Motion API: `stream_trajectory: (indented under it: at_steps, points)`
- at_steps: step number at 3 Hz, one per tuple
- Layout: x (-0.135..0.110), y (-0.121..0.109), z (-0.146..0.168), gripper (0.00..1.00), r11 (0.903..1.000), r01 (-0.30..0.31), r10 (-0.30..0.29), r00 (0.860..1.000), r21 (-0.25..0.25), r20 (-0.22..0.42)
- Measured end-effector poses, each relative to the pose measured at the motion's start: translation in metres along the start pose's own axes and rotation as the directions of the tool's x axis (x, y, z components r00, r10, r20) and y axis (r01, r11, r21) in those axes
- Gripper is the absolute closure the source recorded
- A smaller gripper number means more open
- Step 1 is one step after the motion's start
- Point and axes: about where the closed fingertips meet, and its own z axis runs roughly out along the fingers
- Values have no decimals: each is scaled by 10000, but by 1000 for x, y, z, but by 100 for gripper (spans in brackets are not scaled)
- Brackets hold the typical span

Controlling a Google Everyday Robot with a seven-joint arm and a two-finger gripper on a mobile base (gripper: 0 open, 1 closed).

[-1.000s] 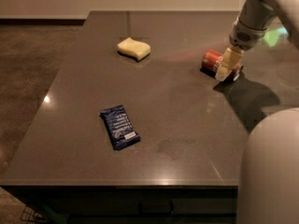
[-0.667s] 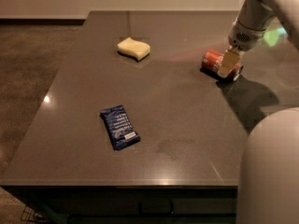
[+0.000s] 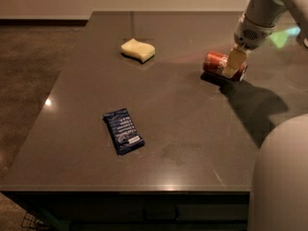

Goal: Pick coke can

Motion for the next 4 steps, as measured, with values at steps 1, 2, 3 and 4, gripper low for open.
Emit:
stream_trajectory:
  at_steps: [1,2,3,4]
  points:
    - [-15,18,-29,100,9987,505,-500,9977,-114,453]
    - [-35,35,-62,100,9942,1079,-1069,9900,-53,915]
    - [-63,52,-103,100,9824,1850,-1866,9697,250,1579]
    - [-64,52,-103,100,9823,1854,-1870,9695,252,1585]
